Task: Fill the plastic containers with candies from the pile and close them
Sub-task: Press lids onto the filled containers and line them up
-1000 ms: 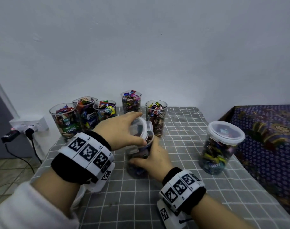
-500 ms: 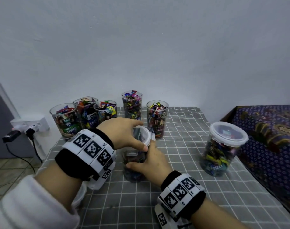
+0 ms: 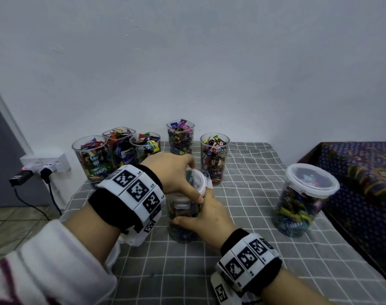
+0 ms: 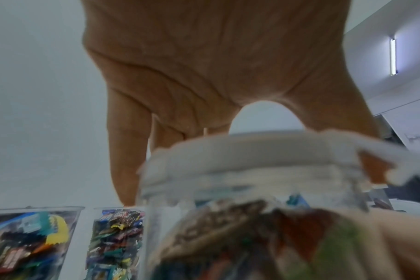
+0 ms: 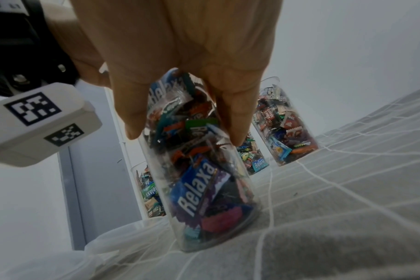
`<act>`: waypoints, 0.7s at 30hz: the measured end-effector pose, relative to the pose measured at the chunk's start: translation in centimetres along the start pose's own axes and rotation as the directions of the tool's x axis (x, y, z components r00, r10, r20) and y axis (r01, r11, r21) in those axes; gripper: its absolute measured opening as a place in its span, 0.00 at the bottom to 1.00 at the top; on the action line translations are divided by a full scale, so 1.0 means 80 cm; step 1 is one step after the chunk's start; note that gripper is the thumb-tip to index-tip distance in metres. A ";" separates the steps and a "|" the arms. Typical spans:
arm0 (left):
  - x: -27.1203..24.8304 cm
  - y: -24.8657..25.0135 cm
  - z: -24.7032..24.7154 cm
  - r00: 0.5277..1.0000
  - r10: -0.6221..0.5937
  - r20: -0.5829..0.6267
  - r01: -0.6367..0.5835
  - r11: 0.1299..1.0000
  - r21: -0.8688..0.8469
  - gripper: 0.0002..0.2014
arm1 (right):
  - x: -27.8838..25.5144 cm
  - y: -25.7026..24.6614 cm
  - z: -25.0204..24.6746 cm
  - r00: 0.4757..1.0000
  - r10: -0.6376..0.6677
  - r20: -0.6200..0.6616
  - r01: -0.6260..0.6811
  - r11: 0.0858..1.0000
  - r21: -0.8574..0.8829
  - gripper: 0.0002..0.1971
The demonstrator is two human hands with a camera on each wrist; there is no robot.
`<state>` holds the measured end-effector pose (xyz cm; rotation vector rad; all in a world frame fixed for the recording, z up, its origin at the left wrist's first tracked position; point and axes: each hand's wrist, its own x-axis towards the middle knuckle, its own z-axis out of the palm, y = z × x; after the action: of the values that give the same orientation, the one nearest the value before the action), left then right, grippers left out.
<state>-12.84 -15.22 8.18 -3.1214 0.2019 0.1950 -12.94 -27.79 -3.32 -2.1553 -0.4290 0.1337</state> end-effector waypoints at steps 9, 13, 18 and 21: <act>-0.008 -0.014 -0.004 0.992 0.065 0.109 -0.063 0.998 -0.026 0.52 | 0.003 0.003 -0.003 1.000 -0.006 0.025 0.006 1.000 0.013 0.42; -0.005 -0.016 0.000 0.991 0.078 0.113 -0.074 0.997 -0.038 0.51 | 0.004 0.003 -0.004 0.999 -0.010 0.042 0.010 1.000 -0.005 0.44; -0.003 -0.014 0.004 0.994 0.078 0.078 -0.074 0.996 -0.056 0.49 | 0.001 0.004 -0.004 0.999 -0.023 0.040 0.022 1.000 0.021 0.43; -0.007 -0.018 0.010 0.996 0.083 0.017 -0.080 0.991 -0.105 0.49 | -0.001 0.008 0.000 0.999 -0.031 0.035 0.028 0.996 0.084 0.40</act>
<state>-13.29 -13.73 7.42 -3.2149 0.3300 0.2472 -12.87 -28.12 -3.85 -2.0660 -0.4674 0.1712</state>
